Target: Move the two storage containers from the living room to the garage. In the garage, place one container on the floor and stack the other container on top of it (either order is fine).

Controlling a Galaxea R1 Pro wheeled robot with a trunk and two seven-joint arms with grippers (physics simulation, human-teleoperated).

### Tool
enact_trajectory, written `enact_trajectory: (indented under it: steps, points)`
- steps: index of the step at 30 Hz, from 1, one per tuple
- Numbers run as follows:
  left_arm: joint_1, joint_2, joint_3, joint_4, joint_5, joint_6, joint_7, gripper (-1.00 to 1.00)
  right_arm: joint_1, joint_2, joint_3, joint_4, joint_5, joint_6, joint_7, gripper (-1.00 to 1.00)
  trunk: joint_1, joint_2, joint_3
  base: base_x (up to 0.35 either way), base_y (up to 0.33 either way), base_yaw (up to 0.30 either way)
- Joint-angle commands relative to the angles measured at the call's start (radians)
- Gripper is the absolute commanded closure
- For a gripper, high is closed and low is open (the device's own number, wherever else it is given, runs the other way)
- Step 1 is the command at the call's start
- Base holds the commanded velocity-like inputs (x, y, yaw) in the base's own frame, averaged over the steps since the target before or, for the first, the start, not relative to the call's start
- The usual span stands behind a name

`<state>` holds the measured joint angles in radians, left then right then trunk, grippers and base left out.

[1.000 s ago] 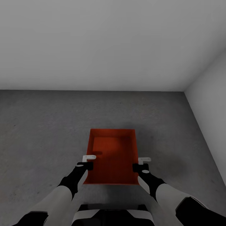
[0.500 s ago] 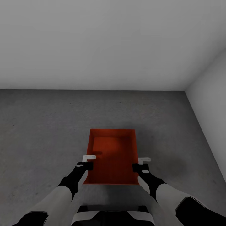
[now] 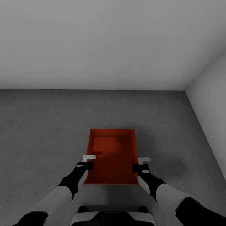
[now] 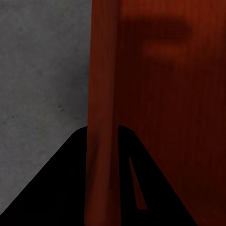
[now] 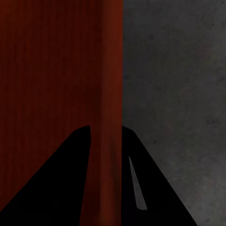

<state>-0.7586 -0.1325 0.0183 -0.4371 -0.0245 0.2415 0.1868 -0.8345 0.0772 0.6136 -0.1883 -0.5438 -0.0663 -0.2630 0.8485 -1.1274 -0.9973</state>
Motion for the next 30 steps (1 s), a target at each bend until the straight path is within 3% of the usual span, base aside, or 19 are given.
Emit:
enact_trajectory:
  steps: [1, 8, 20, 25, 30]
  points:
    - [0.001, 0.042, -0.003, 0.003, -0.003, 0.007, 0.006, 1.00, -0.002, -0.001, -0.014, -0.002, 0.007, -0.029, -0.001, 1.00, 0.004, -0.008, -0.004, 0.000, 0.000, 0.000]
    - [0.001, 0.042, -0.002, 0.003, -0.003, 0.007, 0.007, 1.00, -0.002, -0.001, -0.014, -0.002, 0.007, -0.029, -0.001, 1.00, 0.004, -0.008, -0.004, 0.000, 0.000, 0.000]
    - [0.001, 0.042, -0.001, 0.003, -0.003, 0.007, 0.007, 1.00, -0.002, -0.001, -0.014, -0.002, 0.007, -0.029, -0.001, 1.00, 0.050, -0.092, -0.041, 0.000, 0.000, 0.000]
    - [0.001, 0.042, -0.001, 0.003, -0.003, 0.007, 0.006, 1.00, -0.002, -0.001, -0.014, -0.002, 0.007, -0.029, -0.001, 1.00, 0.050, -0.092, -0.041, 0.000, 0.000, 0.000]
    - [0.001, 0.042, -0.002, 0.003, -0.003, 0.007, 0.006, 1.00, -0.002, -0.001, -0.014, -0.002, 0.007, -0.029, -0.001, 1.00, 0.069, -0.127, -0.057, 0.000, 0.000, 0.000]
